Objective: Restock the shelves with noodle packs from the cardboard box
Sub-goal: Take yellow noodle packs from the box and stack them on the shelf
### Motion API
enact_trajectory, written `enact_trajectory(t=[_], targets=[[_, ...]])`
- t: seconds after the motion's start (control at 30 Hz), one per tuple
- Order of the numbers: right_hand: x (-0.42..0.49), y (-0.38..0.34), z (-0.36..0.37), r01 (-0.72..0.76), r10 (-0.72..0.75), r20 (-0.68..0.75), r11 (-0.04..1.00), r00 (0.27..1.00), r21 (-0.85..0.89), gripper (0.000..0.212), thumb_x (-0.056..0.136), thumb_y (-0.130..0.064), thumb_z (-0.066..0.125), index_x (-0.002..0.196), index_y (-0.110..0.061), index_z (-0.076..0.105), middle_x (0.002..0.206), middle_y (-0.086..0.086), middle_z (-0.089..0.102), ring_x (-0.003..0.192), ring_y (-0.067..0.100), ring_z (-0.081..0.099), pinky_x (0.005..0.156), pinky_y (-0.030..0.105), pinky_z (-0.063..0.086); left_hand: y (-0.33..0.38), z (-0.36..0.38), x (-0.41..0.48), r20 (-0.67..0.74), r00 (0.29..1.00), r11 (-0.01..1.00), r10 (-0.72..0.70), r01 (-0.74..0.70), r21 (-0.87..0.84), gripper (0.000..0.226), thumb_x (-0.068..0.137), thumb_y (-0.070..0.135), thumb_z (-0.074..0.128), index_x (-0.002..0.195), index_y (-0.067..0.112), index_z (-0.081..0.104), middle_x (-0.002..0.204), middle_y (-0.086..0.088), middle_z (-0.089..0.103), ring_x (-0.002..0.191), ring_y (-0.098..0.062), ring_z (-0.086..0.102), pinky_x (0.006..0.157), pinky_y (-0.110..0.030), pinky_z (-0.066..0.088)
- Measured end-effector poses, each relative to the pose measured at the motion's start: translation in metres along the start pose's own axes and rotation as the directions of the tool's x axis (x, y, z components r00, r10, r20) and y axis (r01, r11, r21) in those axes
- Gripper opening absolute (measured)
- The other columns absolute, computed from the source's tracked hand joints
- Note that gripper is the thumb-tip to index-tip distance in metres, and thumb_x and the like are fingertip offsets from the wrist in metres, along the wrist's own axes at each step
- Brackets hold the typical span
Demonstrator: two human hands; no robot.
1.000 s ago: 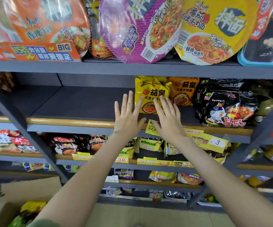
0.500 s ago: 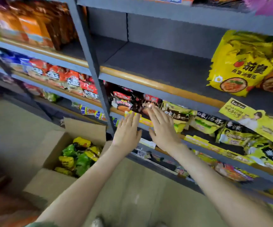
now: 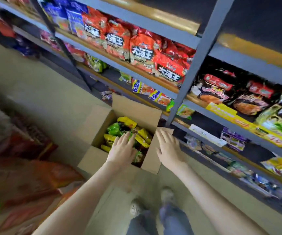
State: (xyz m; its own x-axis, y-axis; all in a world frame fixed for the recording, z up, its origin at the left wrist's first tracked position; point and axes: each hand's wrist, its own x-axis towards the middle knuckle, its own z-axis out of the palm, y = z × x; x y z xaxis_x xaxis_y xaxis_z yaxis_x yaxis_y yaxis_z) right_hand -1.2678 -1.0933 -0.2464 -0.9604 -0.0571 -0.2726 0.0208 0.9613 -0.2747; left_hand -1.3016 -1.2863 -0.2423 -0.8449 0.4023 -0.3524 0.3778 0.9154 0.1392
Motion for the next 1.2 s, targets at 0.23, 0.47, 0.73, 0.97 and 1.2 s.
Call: enact_trajectory(t=[0.23,0.47,0.73,0.97,1.2], targets=[[0.098,0.009,0.102,-0.1,0.1,0.208,0.995,0.973,-0.01,0.059,0.099,-0.024,0.041,0.151,-0.015,0.014,0.155,0.002,0.022,0.141,0.02,0.021,0.112,0.031,0.018,-0.075,0.07,0.081,0.097,0.989,0.988,-0.112,0.122,-0.094,0.068,0.099,0.035,0.041,0.153,0.023,0.001,0.161,-0.008,0.0,0.148,-0.025,-0.002,0.117,-0.043,-0.003],[0.209,0.02,0.264,-0.254,0.268,0.354,0.963,0.896,-0.086,0.06,0.095,-0.041,0.049,0.144,-0.013,0.029,0.138,0.007,0.047,0.127,0.024,0.042,0.102,0.032,0.033,-0.136,0.21,0.161,0.22,0.963,0.969,-0.158,0.194,-0.156,0.072,0.101,0.035,0.037,0.15,0.022,-0.015,0.159,-0.008,-0.015,0.146,-0.024,-0.015,0.119,-0.045,-0.007],[0.272,0.021,0.389,-0.449,0.476,0.269,0.88,0.838,-0.158,0.054,0.092,-0.034,0.057,0.132,-0.005,0.036,0.126,0.014,0.055,0.116,0.029,0.053,0.093,0.036,0.039,-0.169,0.319,0.195,0.32,0.945,0.968,-0.073,0.144,-0.206,0.069,0.102,0.032,0.036,0.152,0.021,-0.01,0.16,-0.006,-0.012,0.146,-0.022,-0.014,0.115,-0.042,-0.011],[0.259,-0.001,0.343,-0.593,0.573,0.245,0.805,0.782,0.01,0.049,0.092,-0.03,0.058,0.131,-0.005,0.042,0.117,0.021,0.06,0.109,0.036,0.056,0.083,0.038,0.045,-0.175,0.286,0.19,0.312,0.95,0.974,0.031,0.041,-0.224,0.07,0.101,0.023,0.037,0.152,0.018,-0.01,0.16,-0.005,-0.013,0.147,-0.02,-0.012,0.118,-0.041,-0.007],[0.194,-0.046,0.179,-0.669,0.627,0.249,0.634,0.738,0.389,0.025,0.085,-0.034,0.066,0.092,-0.013,0.056,0.08,0.006,0.059,0.087,0.031,0.059,0.064,0.031,0.038,-0.151,0.149,0.161,0.182,0.966,0.934,0.182,-0.113,-0.339,0.076,0.096,0.017,0.049,0.153,0.022,-0.002,0.16,-0.006,-0.005,0.148,-0.02,0.0,0.119,-0.035,0.001]])
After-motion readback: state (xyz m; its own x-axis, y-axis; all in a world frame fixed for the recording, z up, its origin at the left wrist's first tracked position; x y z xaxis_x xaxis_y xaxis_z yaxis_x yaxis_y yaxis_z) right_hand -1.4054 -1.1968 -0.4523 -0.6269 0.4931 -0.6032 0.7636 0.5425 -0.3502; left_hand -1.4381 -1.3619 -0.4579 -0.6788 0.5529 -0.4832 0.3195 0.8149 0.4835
